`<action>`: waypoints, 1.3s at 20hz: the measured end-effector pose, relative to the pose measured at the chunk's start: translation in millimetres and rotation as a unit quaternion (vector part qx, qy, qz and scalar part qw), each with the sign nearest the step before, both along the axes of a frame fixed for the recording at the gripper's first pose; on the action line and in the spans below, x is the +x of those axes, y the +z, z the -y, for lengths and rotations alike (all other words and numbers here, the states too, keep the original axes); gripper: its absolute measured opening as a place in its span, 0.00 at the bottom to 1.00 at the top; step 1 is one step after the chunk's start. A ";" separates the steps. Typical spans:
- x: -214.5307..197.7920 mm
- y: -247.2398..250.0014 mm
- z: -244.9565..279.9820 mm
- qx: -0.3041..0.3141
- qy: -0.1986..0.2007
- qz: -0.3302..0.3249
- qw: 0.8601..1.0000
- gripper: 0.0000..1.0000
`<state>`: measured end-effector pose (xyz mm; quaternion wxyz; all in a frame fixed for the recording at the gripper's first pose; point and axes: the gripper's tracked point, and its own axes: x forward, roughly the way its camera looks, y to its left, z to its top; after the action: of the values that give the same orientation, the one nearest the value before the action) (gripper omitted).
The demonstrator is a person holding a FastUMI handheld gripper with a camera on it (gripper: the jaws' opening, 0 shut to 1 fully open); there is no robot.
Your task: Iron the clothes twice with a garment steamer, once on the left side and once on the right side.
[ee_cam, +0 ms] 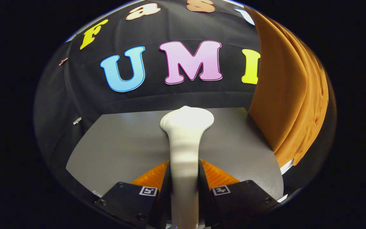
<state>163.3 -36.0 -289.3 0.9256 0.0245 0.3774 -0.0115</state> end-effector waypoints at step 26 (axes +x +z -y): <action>-88.9 150.5 -20.3 0.025 -0.022 0.177 0.984 0.40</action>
<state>74.5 -15.6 -138.9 0.9764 0.0578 0.2072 -0.0181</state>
